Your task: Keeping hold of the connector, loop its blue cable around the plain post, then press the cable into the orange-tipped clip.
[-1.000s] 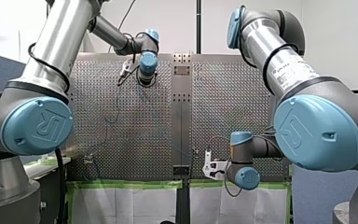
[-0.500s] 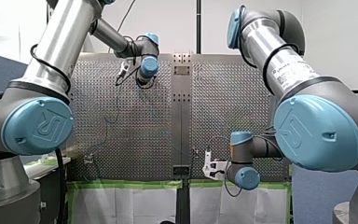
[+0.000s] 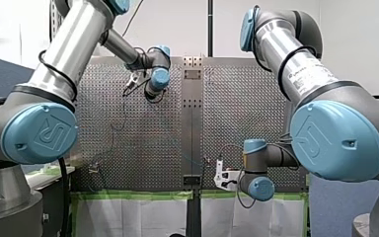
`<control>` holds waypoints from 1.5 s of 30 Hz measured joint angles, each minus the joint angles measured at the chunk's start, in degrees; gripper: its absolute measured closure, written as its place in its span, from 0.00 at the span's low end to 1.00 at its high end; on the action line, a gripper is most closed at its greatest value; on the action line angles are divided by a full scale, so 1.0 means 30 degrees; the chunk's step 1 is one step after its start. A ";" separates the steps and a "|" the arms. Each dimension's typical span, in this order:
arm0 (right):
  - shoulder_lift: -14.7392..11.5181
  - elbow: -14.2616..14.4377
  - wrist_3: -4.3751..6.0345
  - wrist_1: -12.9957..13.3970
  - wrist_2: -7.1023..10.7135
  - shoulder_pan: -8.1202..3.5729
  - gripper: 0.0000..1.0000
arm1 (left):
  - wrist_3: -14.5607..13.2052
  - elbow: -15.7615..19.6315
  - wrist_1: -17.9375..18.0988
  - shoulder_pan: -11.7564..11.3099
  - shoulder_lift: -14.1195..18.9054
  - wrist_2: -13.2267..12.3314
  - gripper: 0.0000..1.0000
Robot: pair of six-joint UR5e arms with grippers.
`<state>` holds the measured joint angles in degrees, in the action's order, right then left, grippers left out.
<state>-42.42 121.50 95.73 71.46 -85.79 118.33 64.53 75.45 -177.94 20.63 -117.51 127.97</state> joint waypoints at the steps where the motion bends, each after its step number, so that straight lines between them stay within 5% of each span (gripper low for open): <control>1: -0.0002 -0.0002 0.0000 0.0001 0.0000 0.0009 1.00 | -0.0010 -0.0002 -0.0007 -0.0007 -0.0192 -0.0007 0.00; 45: -0.0002 0.0004 -0.0025 -0.0047 0.0000 0.0262 1.00 | 0.1117 0.0088 0.0550 0.1430 -0.5203 -0.1011 0.00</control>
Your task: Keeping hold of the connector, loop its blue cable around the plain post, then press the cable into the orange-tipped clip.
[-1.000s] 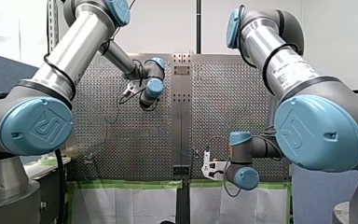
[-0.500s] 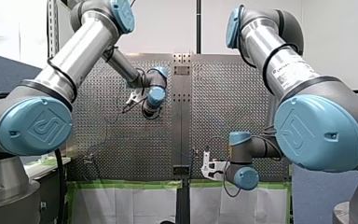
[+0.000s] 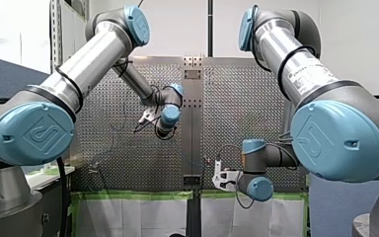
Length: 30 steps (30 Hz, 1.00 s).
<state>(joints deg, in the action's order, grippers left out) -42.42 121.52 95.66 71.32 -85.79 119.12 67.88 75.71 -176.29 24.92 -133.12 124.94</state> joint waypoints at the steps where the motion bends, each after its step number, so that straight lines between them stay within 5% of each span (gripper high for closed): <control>1: -0.0001 0.0000 0.0005 0.0006 -0.0001 0.0010 1.00 | -0.0015 0.0001 -0.0060 0.0068 -0.0198 -0.0001 0.00; 18: -0.0002 0.0001 -0.0054 -0.0026 0.0000 0.0059 1.00 | 0.0312 0.0122 -0.0512 0.1118 -0.2928 0.0286 0.00; 30: -0.0006 -0.0004 -0.0108 -0.0098 0.0015 0.0010 1.00 | 0.1875 0.0156 -0.0503 0.1778 -0.3762 -0.0577 0.00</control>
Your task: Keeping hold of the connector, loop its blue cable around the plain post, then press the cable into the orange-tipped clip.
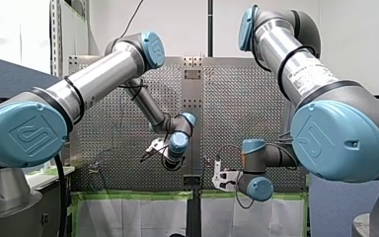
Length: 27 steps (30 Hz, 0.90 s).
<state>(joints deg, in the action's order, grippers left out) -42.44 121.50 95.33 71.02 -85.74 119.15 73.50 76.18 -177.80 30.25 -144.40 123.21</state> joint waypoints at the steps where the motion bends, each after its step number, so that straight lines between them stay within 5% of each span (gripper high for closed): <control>1: 0.0001 -0.0002 -0.0022 -0.0022 0.0004 -0.0020 1.00 | 0.0212 0.0005 0.0015 0.0042 -0.0002 -0.0199 0.00; 19: 0.0008 -0.0018 -0.0509 -0.0173 0.0014 -0.0206 1.00 | 0.3392 0.0187 -0.0083 0.0452 -0.0655 -0.3477 0.00; 27: 0.0008 -0.0020 -0.0513 -0.0185 0.0014 -0.0216 1.00 | 0.4596 0.0965 0.1152 0.0628 -0.1080 -0.4923 0.00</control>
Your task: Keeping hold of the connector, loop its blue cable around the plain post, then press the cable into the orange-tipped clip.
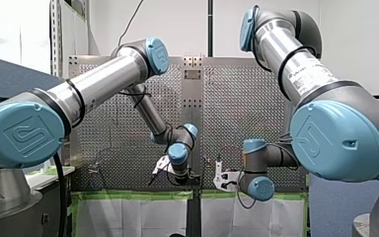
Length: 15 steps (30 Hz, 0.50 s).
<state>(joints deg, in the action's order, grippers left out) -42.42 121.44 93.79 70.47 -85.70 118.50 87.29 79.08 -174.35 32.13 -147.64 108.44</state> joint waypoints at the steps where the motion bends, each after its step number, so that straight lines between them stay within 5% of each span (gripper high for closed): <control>1: 0.0000 -0.0001 0.0000 0.0003 0.0000 0.0000 1.00 | 0.0242 0.0033 0.0237 0.0016 -0.0002 -0.0240 0.00; 15: 0.0000 -0.0050 -0.0012 -0.0007 -0.0039 -0.0069 1.00 | 0.2828 0.0754 0.2825 0.0046 0.0002 -0.2574 0.00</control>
<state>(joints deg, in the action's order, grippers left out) -42.42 121.29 93.76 70.45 -85.82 118.29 95.78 81.34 -165.87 32.27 -147.64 100.71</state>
